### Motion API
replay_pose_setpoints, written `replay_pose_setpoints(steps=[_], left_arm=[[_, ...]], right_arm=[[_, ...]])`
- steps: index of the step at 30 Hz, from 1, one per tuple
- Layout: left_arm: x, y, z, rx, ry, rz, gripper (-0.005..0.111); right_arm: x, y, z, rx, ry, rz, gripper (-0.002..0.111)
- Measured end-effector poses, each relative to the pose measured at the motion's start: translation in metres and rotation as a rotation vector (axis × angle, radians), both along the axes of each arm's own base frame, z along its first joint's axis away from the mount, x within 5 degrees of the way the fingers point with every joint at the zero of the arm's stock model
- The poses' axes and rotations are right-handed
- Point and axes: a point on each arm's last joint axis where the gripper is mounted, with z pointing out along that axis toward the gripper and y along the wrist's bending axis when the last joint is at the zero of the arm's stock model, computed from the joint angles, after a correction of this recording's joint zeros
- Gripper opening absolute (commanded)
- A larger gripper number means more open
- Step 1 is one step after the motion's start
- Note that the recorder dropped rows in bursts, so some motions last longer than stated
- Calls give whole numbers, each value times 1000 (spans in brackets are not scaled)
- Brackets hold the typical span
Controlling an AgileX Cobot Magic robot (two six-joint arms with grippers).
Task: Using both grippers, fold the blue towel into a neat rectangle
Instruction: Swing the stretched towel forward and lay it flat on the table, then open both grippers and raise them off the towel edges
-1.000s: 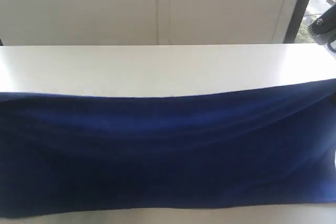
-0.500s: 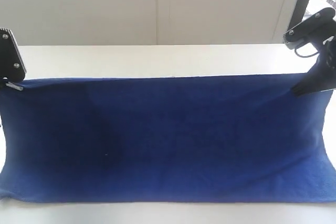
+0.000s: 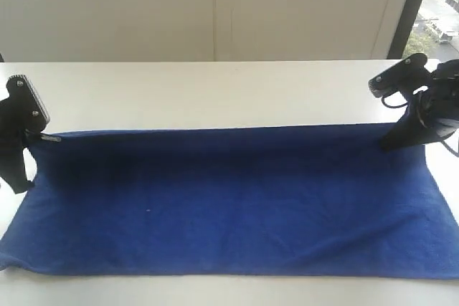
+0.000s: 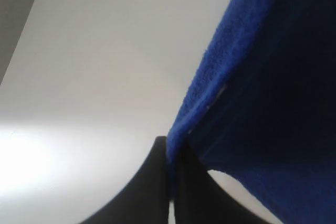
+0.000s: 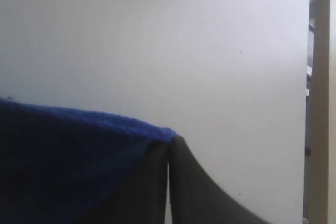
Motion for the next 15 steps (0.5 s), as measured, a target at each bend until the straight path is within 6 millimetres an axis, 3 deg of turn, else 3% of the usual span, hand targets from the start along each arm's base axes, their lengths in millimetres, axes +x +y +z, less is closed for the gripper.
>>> replay_pose_setpoints(steps=[2,7,9,15], left_arm=[[4,1,-5,-26,-18,21,15],[8,6,-6,-13,-58,54,55],[9,6,-4,-16,-87,59,62],[13,7,5,-34,-172,79,64]], right_arm=[[5,-1,-2,-12,-9,7,14],[12,-4,0,-38,-34,0,53],[17,-6,5,-48,-60,-29,54],[12,-18,18,-111,-75,-182,54]])
